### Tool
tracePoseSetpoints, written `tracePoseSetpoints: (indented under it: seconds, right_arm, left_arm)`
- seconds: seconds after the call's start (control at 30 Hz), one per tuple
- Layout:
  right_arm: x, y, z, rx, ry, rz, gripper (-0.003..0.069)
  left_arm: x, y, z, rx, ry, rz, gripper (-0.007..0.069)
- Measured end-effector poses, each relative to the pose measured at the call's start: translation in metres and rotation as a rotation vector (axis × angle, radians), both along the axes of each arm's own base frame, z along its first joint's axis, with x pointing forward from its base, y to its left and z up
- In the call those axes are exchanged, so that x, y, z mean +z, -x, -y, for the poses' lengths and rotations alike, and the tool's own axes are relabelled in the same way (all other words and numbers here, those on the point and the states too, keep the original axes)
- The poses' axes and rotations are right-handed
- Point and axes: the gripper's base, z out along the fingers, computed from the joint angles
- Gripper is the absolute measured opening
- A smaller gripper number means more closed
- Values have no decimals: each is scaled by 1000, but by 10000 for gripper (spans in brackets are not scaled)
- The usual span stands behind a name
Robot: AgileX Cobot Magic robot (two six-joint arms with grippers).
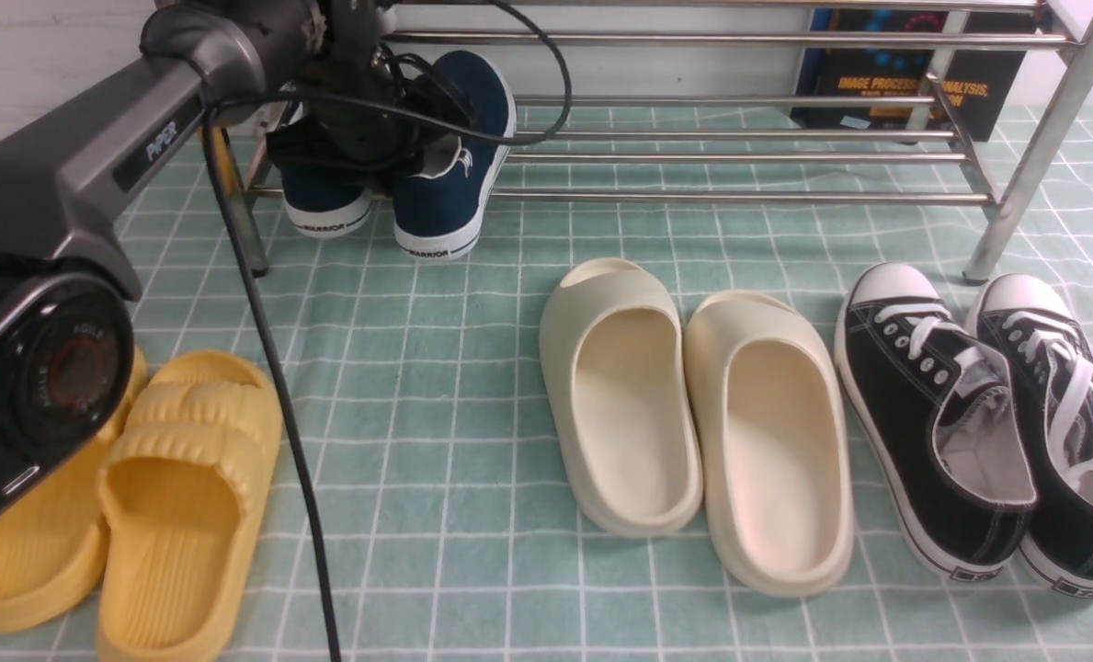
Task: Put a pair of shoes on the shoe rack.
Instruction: Use the left arm to put a shoe into the shoe rack
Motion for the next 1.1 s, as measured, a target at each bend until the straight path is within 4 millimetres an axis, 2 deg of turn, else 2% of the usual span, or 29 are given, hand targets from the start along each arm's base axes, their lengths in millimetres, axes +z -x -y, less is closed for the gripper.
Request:
tracePoseSetpoints:
  seconds: [0.1,0.2,0.6,0.67,0.77,0.97,1.03,1.1]
  right_arm:
    - [0,0,0,0,0,0,239]
    - [0,0,0,0,0,0,239]
    - [0,0,0,0,0,0,239]
    - [0,0,0,0,0,0,239]
    - [0,0,0,0,0,0,239]
    - [0,0,0,0,0,0,239]
    - [0,0,0,0,0,0,239]
    - [0,0,0,0,0,0,239]
  left_arm:
    - [2,1,0,0,-2,-5,235]
    - [5,2,-1,-1,-8,-19,264]
    - [41,23,-7,-44,-50,-47,260]
    - [54,32,-9,-61,-63,-50,245]
    - [62,38,-11,-74,-74,-54,228]
    - [94,60,-16,-133,-96,-38,123]
    - [96,62,-14,-156,-84,-40,84]
    - [88,64,-11,-178,-60,-73,27]
